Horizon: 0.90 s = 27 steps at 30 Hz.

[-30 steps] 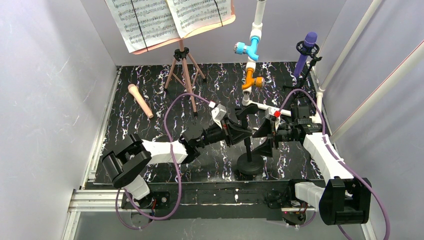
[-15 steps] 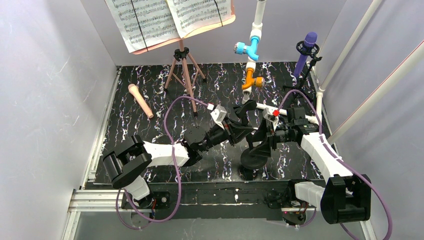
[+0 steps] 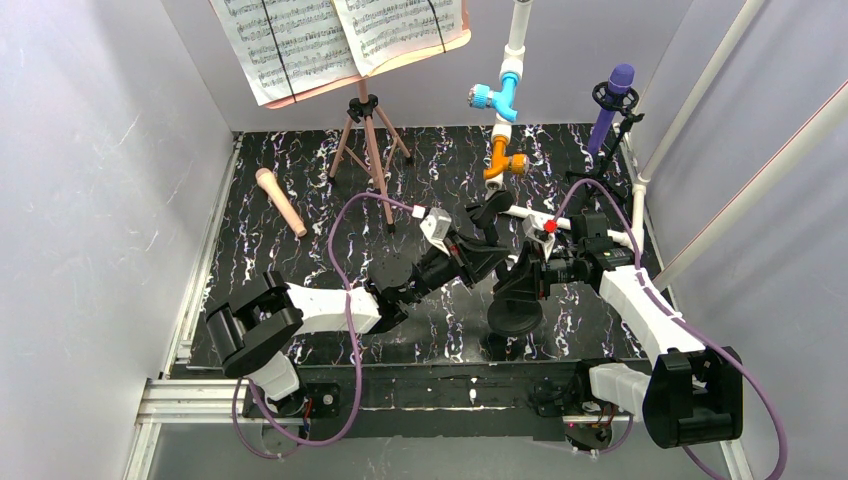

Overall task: Pack up the instrument practice props
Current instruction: Pick up the microphone stand at the center of the board, then unscrew the knob on the microphone stand.

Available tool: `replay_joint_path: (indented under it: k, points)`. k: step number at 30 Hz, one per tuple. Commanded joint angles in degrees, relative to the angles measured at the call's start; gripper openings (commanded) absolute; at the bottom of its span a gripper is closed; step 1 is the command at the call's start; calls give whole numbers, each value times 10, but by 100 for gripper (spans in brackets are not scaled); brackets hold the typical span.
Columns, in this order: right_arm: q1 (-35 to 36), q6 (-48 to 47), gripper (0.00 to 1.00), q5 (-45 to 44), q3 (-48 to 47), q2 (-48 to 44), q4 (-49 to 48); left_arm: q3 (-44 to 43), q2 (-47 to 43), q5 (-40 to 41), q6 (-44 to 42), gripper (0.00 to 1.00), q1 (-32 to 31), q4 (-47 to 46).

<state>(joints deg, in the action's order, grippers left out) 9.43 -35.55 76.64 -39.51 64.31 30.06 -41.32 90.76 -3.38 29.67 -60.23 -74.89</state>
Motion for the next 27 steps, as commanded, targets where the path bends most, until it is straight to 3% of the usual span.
replay_joint_path:
  k: [1, 2, 4, 8, 9, 14, 18, 27]
  points:
    - [0, 17, 1, 2, -8, -4, -1, -15, -20, 23, 4, 0, -5, -64]
    - [0, 15, 1, 2, -9, -6, 1, -13, -20, 23, 11, 9, -5, -64]
    - [0, 2, 1, 1, -15, -9, 18, -3, -22, 16, 31, 41, -5, -64]
    - [0, -68, 1, -12, -34, -12, 79, 34, -35, -6, 82, 91, 5, -63]
    - [0, -77, 1, -14, -36, -12, 87, 46, -38, -10, 104, 97, 11, -62]
    - [0, -87, 1, -12, -37, -13, 98, 67, -20, -147, 226, 98, 69, -67]
    - [0, -92, 1, -3, -33, -13, 99, 50, -4, -218, 186, 98, 67, -66]
    - [0, -96, 1, 3, -28, -12, 99, 30, 29, -191, 74, 96, 31, -66]
